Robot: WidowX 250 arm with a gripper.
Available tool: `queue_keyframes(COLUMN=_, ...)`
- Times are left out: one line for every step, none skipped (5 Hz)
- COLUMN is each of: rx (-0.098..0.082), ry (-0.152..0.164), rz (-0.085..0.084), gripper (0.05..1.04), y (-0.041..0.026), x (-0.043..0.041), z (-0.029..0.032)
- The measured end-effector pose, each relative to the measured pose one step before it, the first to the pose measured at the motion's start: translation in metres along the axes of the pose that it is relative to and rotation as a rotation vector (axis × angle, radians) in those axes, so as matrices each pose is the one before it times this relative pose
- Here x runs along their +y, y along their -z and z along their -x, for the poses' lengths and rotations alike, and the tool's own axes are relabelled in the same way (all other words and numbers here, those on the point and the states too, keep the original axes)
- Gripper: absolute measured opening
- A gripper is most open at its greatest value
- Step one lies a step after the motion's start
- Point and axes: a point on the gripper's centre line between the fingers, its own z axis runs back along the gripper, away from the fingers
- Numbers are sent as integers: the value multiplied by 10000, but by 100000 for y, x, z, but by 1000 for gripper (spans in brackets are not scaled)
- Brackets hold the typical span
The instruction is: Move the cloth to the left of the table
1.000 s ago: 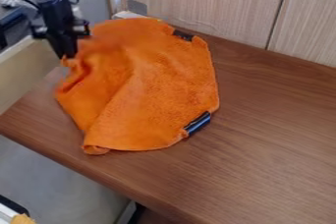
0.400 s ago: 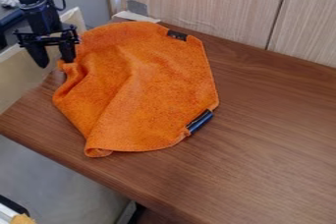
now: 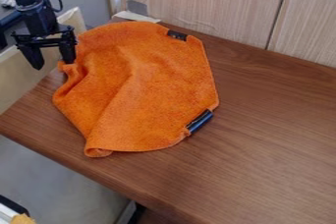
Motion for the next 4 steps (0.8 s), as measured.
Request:
queue_keyframes(rx=4, ry=10, rz=-12, gripper=1003, y=-58, x=11, z=12)
queue_keyframes(rx=20, ry=84, rz=-8, gripper=1001, y=-119, x=-99, z=206)
queue_keyframes(rx=-579, ry=341, rz=-143, gripper=1001, y=-2906, x=-154, z=-455)
queue_keyframes(rx=-381, ry=451, rz=59, gripper=1001, y=-1957, x=-756, z=-358)
